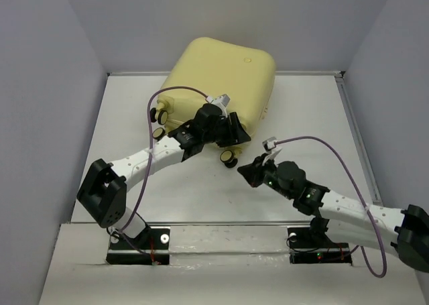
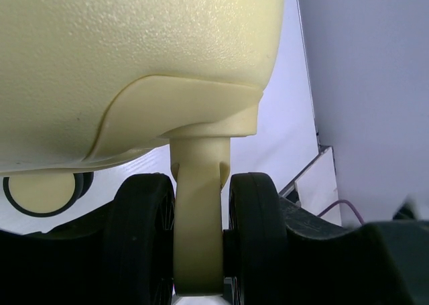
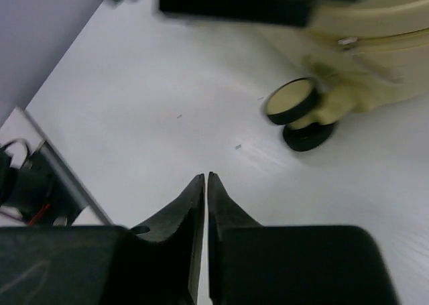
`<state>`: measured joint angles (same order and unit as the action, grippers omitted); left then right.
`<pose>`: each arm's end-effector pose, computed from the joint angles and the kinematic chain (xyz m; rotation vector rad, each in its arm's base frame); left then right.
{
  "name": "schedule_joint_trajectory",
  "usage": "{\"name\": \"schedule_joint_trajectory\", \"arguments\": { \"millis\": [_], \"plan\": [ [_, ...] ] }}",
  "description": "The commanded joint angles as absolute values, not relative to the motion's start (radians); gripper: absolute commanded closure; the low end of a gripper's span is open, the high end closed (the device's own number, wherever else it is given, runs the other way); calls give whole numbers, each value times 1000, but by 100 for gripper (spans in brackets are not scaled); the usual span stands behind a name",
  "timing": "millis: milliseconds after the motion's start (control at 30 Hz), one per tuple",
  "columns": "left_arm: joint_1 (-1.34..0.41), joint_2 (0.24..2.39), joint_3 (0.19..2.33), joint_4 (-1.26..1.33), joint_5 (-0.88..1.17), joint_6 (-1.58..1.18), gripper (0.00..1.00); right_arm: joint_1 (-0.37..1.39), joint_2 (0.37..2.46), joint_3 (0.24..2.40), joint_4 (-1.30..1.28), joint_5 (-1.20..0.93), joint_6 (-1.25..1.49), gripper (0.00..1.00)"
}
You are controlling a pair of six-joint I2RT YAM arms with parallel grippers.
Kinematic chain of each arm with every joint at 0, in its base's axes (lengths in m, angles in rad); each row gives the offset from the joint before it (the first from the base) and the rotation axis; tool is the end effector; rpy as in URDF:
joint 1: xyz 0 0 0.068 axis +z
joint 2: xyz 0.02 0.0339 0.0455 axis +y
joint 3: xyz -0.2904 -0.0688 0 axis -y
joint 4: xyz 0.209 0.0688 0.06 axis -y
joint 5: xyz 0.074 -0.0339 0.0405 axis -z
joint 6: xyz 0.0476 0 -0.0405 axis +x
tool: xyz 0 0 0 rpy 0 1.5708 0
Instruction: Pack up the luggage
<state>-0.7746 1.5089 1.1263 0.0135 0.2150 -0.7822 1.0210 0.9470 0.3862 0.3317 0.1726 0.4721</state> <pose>0.2293 -0.2386 0.3375 0.1499 2.1371 -1.1924 0.0995 0.1466 0.2614 -0.3867 1.8514 0.8971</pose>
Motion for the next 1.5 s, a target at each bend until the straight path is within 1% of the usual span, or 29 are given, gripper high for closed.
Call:
{"name": "schedule_joint_trajectory", "arguments": {
  "millis": [0,33,67,167,200,333,467,600,667,833,900,1000,1033,1067,1233,1400,1467],
  "plan": [
    [-758,1388,1161,262,248,-778,94,754,827,357,246,113,486,77],
    [-758,1384,1128,276,255,-785,94,723,827,374,236,101,476,68],
    [-758,1376,1112,288,258,-795,94,680,848,385,233,75,444,52],
    [-758,1370,1075,327,264,-802,94,600,929,452,242,26,410,41],
    [-759,1371,1071,339,267,-802,94,585,996,466,276,-33,390,40],
    [-759,1374,1051,374,287,-808,94,575,1095,483,400,-155,371,36],
    [-759,1376,1040,397,299,-811,94,575,1152,483,471,-178,365,34],
    [-759,1390,1034,465,334,-851,94,575,1232,468,654,-216,406,34],
    [-762,1399,1026,498,353,-882,94,575,1281,443,750,-197,420,36],
    [-775,1419,1037,532,374,-907,94,575,1373,454,834,-169,417,39],
    [-778,1425,1040,535,379,-913,94,575,1391,449,877,-121,431,41],
    [-790,1424,1037,551,385,-928,94,575,1413,454,917,-51,446,46],
    [-796,1424,1034,555,384,-934,94,575,1423,454,945,-38,454,52],
    [-801,1422,1034,563,382,-937,94,575,1427,446,981,-20,475,55],
    [-822,1433,1037,572,370,-945,94,584,1445,451,1028,-11,523,58],
    [-838,1451,1034,600,364,-963,94,594,1468,439,1091,43,571,69],
    [-847,1454,1034,610,361,-974,94,594,1476,434,1123,51,594,66]
  ]
}}
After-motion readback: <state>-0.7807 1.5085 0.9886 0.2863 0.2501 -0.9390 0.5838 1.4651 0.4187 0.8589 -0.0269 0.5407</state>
